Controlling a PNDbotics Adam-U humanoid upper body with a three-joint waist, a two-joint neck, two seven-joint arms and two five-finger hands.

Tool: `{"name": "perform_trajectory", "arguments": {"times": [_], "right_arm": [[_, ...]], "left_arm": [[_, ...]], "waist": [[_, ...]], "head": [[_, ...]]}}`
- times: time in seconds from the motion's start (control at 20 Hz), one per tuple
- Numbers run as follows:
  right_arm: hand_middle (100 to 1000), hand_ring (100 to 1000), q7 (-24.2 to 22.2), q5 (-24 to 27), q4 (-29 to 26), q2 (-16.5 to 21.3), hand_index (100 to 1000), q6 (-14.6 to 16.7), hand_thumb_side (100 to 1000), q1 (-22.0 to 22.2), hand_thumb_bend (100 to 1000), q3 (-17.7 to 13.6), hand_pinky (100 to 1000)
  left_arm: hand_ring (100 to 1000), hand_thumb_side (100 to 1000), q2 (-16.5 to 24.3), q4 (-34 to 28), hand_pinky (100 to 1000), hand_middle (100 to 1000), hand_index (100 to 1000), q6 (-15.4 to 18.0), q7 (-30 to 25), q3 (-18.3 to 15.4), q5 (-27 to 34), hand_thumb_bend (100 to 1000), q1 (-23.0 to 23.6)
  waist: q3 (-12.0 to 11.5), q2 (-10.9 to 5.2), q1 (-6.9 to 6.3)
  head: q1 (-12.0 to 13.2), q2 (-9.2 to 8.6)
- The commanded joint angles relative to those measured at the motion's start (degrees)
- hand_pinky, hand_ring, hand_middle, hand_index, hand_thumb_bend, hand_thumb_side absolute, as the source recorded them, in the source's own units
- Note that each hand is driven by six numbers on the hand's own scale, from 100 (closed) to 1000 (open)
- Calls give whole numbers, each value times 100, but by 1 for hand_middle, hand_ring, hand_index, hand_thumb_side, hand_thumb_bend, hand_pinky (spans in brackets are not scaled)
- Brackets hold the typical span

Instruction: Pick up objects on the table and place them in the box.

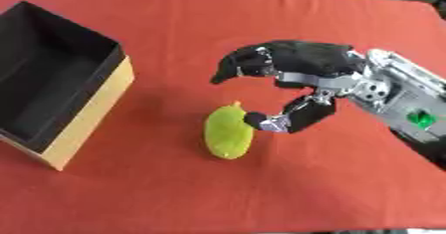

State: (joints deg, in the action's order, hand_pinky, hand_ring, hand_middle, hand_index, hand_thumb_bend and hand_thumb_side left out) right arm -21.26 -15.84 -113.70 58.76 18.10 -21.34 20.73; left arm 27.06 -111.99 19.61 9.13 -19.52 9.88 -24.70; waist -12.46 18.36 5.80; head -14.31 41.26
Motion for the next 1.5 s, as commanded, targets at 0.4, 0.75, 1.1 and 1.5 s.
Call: {"name": "perform_trajectory", "arguments": {"times": [0.4, 0.75, 1.1, 1.5], "right_arm": [[851, 944, -978, 89, -89, 285, 998, -169, 152, -242, 379, -249, 937], [846, 941, -1094, -32, -89, 225, 996, -288, 133, -368, 398, -198, 932], [850, 938, -1209, -148, -89, 60, 990, -499, 154, -557, 379, 47, 928], [863, 946, -1525, -132, -89, -114, 990, -811, 175, -632, 349, 298, 933]], "left_arm": [[565, 100, 125, -46, 675, 530, 671, 8, -30, -19, 22, 100, -47], [565, 100, 119, -45, 676, 530, 671, 6, -40, -13, 32, 100, -46], [566, 100, 109, -36, 676, 530, 671, 6, -63, -12, 46, 100, -47], [566, 100, 96, -31, 678, 529, 671, 4, -94, -15, 60, 100, -54]], "waist": [[23, -106, -18], [19, -104, -17], [-4, -89, -15], [-47, -59, -10]], "head": [[-9, 0], [-23, -11], [-42, -32], [-68, -54]]}}
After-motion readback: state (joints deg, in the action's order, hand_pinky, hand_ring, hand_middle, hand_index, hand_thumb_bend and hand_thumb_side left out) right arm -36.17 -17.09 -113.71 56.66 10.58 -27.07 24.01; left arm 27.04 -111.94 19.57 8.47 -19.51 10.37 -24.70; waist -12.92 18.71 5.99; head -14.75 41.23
